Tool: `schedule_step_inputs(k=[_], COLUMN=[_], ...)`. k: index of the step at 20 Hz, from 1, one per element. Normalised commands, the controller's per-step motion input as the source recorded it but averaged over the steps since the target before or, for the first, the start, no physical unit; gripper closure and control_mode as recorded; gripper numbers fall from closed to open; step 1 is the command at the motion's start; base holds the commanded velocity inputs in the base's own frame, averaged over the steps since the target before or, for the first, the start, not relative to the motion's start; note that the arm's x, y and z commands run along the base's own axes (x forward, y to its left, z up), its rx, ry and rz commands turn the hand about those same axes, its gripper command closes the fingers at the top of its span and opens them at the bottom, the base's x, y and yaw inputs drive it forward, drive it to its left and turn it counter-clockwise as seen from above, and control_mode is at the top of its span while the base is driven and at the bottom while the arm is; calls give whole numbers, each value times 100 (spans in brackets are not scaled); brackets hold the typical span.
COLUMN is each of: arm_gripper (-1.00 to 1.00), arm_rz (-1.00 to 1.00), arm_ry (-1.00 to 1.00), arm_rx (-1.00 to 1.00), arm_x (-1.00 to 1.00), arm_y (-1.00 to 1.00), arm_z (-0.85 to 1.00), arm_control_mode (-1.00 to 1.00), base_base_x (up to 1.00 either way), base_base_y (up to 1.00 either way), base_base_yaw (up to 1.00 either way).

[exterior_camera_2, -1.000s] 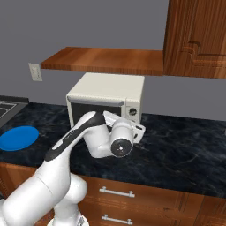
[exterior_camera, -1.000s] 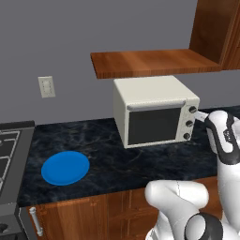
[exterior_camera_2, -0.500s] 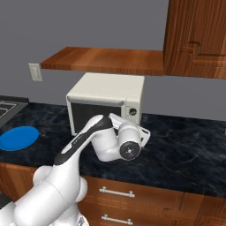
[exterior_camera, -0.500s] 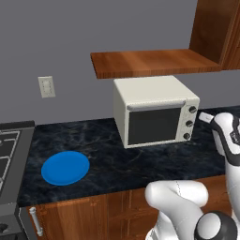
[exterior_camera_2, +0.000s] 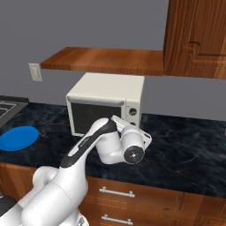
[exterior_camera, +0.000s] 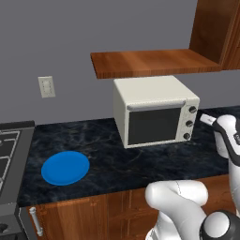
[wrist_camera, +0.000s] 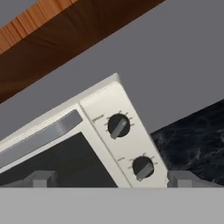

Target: Pull the toaster oven rack outwards. Pick up the baguette from the plate and place it on the toaster oven rack. Close the toaster oven door fully and set the temperature to the lowest setting.

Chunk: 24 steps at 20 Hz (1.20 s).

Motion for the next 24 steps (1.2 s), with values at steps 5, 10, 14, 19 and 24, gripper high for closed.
schedule_step_inputs(k=[5,10,14,19,24], arm_gripper=[-100,-100,-100,-100,-100], arm_rz=[0,0,0,0,1], arm_ry=[0,0,0,0,0], arm_rx=[1,0,3,5,5], arm_x=[2,24,16,7,13], arm_y=[0,0,-7,-10,-3], arm_z=[0,0,0,0,0], arm_control_mode=[-100,-100,-100,-100,-100], base_base_x=[0,0,0,0,0], base_base_y=[0,0,0,0,0], base_base_yaw=[0,0,0,0,0])
